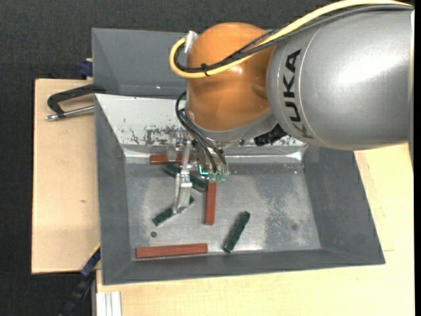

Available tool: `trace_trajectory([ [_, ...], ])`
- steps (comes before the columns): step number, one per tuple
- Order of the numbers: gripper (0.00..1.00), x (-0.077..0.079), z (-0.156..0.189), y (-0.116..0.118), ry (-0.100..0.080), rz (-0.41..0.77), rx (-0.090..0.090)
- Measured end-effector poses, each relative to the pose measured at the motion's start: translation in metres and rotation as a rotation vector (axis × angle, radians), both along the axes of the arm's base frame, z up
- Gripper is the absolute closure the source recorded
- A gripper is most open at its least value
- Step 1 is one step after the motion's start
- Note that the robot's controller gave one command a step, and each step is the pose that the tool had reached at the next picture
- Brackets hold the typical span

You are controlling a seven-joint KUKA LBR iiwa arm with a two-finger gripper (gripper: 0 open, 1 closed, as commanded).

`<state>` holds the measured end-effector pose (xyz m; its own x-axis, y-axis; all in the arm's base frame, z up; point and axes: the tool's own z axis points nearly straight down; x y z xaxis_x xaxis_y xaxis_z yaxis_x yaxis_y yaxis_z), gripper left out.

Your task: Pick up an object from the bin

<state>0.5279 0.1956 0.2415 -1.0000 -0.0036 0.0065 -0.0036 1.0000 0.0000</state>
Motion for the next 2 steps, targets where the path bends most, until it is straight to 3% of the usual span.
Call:
trace_trajectory([
  [1,0.00,0.002,0.004,-0.001,-0.008,-0.002,0.002],
  [2,0.00,0.002,-0.045,-0.012,-0.012,0.064,0.003],
])
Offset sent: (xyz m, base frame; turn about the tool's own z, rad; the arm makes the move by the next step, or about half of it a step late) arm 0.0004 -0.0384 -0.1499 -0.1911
